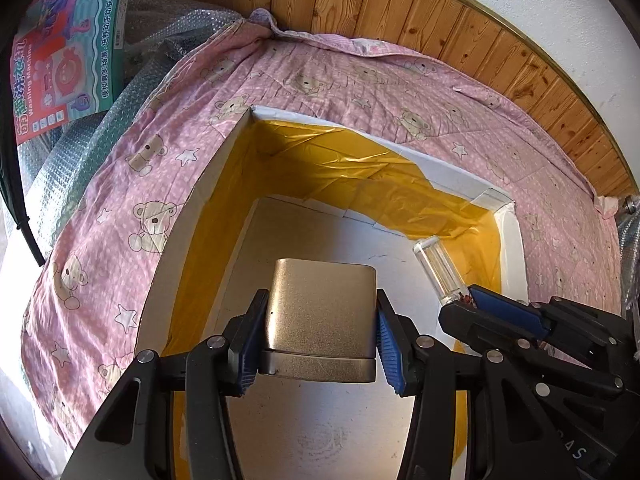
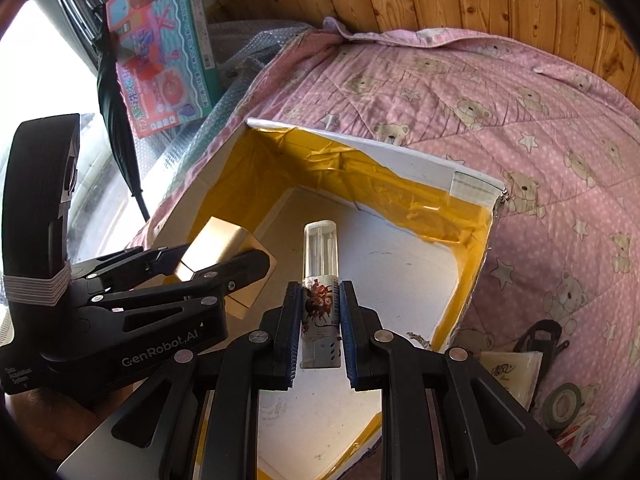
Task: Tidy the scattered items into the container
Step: 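Open the left tool to drop the gold box while the right tool releases the tube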
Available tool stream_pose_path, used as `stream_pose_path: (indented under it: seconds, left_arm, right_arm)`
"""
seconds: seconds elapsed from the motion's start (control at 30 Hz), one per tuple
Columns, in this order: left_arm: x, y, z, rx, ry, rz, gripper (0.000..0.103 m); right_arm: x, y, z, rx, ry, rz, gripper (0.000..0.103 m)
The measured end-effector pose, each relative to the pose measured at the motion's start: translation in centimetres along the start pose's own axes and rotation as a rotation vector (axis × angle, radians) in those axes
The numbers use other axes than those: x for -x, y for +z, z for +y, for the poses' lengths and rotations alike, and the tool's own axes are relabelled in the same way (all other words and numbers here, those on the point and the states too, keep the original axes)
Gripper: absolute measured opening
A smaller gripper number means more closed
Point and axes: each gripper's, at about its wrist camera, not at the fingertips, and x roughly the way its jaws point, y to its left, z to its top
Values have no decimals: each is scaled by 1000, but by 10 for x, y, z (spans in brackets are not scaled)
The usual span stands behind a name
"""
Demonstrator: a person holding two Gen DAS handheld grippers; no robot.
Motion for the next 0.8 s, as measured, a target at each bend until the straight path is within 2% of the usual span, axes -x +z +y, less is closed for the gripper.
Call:
stream_pose_path:
  seconds: [0.23,0.37,0.47,0.5,0.57,0.8]
  left_arm:
    - [-16,13,2,-25,47,7,51]
    - [-23,15,3,-23,47,7,51]
    - [-26,18,4,-6,21,-2,52]
    - [-26,18,3,-10,42,-11,55]
    - [-23,17,4,-4,77,-33,59]
    - [0,11,5,3,57,-65,59]
  right_arm:
    - [-9,7,0,6,-25,14,19]
    - [-12,11,0,16,-26,15,20]
    - [-10,11,1,36,-3,2,29]
    - [-8,10,1,35,1,-6,32]
    - [-4,7,0,34,10,-22,32]
    - [27,-6,-1,16,49,-93,32]
